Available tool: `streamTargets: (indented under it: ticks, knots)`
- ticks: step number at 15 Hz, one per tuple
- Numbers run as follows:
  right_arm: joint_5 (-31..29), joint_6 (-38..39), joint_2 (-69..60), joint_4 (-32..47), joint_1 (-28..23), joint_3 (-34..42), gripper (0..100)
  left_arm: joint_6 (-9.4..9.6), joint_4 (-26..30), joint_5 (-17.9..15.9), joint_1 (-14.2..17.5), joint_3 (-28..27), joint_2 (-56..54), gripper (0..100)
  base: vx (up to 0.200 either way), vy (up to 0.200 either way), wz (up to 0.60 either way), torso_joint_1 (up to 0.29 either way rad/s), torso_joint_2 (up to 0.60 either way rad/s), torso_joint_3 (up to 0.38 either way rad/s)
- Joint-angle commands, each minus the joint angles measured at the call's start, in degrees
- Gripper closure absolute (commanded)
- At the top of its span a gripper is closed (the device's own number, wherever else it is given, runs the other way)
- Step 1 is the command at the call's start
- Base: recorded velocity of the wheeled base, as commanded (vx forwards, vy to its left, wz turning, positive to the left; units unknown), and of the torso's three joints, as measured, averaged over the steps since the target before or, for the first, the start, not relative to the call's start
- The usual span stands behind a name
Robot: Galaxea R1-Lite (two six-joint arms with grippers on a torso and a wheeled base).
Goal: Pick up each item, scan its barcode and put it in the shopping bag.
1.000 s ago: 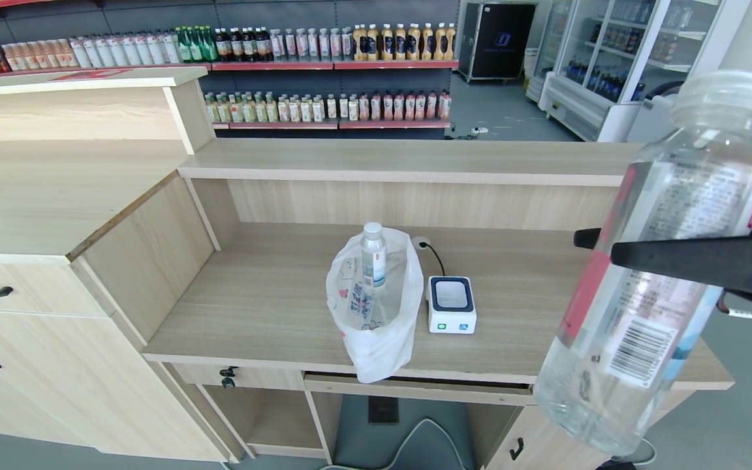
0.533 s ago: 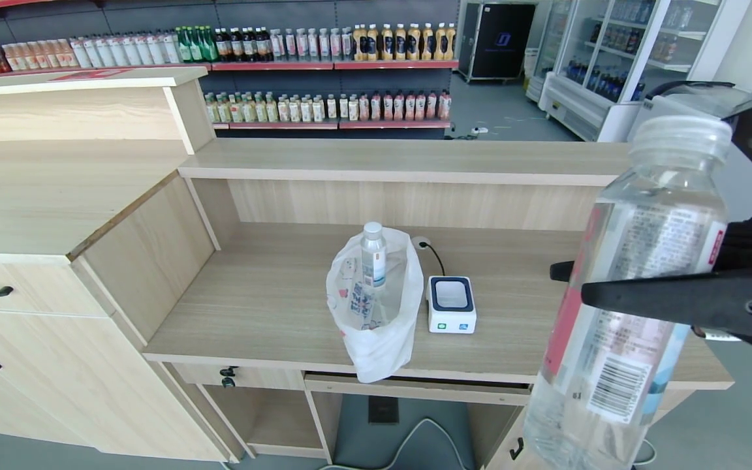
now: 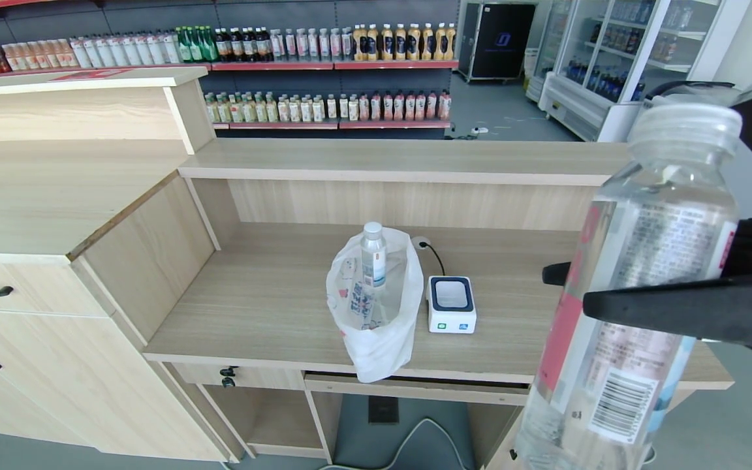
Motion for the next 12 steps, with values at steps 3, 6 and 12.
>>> streamTargets:
  ticks: [3,6,12]
  knots:
    - [0.0,0.2,1.1,0.0,2.0,-1.7,100,0.00,0.0,0.0,0.0,0.0,0.0,0,0.000,0.000,0.00,0.000,0.00,0.000]
    - [0.0,0.1,1.2,0.0,3.3,-2.0,100,0.00,0.0,0.0,0.0,0.0,0.0,0,0.000,0.000,0.00,0.000,0.00,0.000]
    - [0.1,-0.1,2.9,-0.5,3.4,-3.7,100,0.00,0.0,0.0,0.0,0.0,0.0,0,0.000,0.000,0.00,0.000,0.00,0.000]
